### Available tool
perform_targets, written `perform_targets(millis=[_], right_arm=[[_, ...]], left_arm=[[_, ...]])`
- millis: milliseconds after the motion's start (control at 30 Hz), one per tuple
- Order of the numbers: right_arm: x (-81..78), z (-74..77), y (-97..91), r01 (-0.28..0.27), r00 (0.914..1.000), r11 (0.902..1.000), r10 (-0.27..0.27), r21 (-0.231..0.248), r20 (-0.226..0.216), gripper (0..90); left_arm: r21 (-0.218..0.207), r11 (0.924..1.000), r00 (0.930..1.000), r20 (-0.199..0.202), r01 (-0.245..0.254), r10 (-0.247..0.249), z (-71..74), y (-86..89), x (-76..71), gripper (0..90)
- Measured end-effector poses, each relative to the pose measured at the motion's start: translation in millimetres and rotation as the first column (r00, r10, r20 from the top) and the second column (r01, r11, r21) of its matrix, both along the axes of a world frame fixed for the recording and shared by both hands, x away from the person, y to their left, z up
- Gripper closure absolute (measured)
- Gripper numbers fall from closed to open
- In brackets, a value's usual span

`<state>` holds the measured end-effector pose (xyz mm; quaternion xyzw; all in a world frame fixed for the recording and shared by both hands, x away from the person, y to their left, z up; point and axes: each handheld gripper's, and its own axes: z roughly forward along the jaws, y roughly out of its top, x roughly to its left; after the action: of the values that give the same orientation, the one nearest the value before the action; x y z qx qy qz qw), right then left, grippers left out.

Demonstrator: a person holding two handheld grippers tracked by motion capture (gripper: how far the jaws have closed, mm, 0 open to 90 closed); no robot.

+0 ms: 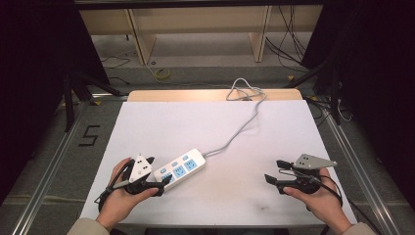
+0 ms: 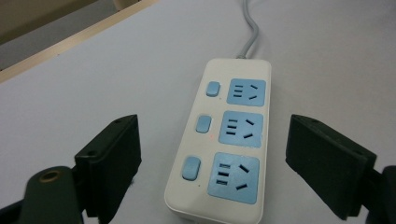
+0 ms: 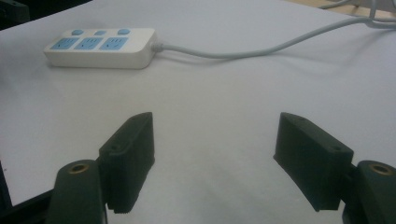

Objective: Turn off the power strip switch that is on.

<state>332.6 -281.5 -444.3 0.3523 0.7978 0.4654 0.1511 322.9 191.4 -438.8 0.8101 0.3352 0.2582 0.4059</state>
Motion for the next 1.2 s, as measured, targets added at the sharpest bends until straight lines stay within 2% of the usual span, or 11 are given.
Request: perform_targets(millis=[367, 500, 533, 567, 600, 633, 667, 767, 800, 833, 1200], right_arm=[[-0.6, 0.3, 0.9, 0.002, 1.0000, 1.0000, -0.002, -0.001, -0.002, 28.7], [-0.5, 0.2, 0.9, 0.001, 1.0000, 1.0000, -0.001, -0.003, -0.003, 28.8], [-0.5, 0.2, 0.9, 0.001, 1.0000, 1.0000, -0.001, -0.003, -0.003, 28.8], [-0.6, 0.2, 1.0, 0.003, 1.0000, 1.0000, -0.003, -0.001, -0.004, 28.8], [-0.6, 0.2, 1.0, 0.003, 1.0000, 1.0000, -0.003, -0.001, -0.004, 28.8], [-0.6, 0.2, 1.0, 0.004, 1.0000, 1.0000, -0.004, -0.002, -0.004, 28.8], [-0.6, 0.3, 0.8, 0.003, 1.0000, 1.0000, -0.003, -0.005, -0.003, 28.8], [-0.4, 0.3, 0.6, 0.005, 1.0000, 1.0000, -0.005, -0.005, -0.002, 28.9], [-0.4, 0.3, 0.6, 0.005, 1.0000, 1.0000, -0.005, -0.005, -0.002, 28.9], [-0.3, 0.0, 0.9, 0.007, 1.0000, 1.0000, -0.007, -0.006, -0.006, 29.0], [-0.1, -0.3, 2.0, 0.002, 1.0000, 0.9999, -0.002, -0.012, -0.009, 29.2]], left_arm=[[-0.040, 0.9987, 0.9995, 0.003, -0.032, 0.032, 5.3, 2.9, -0.1, 26.8], [-0.043, 0.9978, 0.9987, 0.010, -0.050, 0.051, 10.3, 2.9, 1.3, 43.2], [-0.043, 0.9974, 0.9982, 0.011, -0.058, 0.058, 11.6, 2.9, 1.9, 43.2], [-0.043, 0.9971, 0.9979, 0.010, -0.063, 0.064, 12.8, 3.0, 2.9, 50.2], [-0.045, 0.9966, 0.9975, 0.010, -0.069, 0.070, 13.7, 3.0, 4.0, 50.2], [-0.045, 0.9964, 0.9974, 0.007, -0.072, 0.072, 14.8, 2.9, 5.0, 54.7], [-0.041, 0.9965, 0.9973, 0.001, -0.073, 0.073, 16.0, 2.9, 5.9, 66.0], [-0.019, 0.9959, 0.9960, 0.008, -0.088, 0.089, 19.9, 1.7, 8.6, 79.9], [-0.013, 0.9959, 0.9959, 0.004, -0.090, 0.090, 21.3, 0.9, 9.2, 79.9], [-0.005, 0.9963, 0.9963, -0.007, -0.086, 0.086, 22.7, 0.1, 9.7, 87.7], [0.031, 0.9967, 0.9939, -0.079, -0.075, 0.078, 28.9, -18.4, 18.8, 89.8]])
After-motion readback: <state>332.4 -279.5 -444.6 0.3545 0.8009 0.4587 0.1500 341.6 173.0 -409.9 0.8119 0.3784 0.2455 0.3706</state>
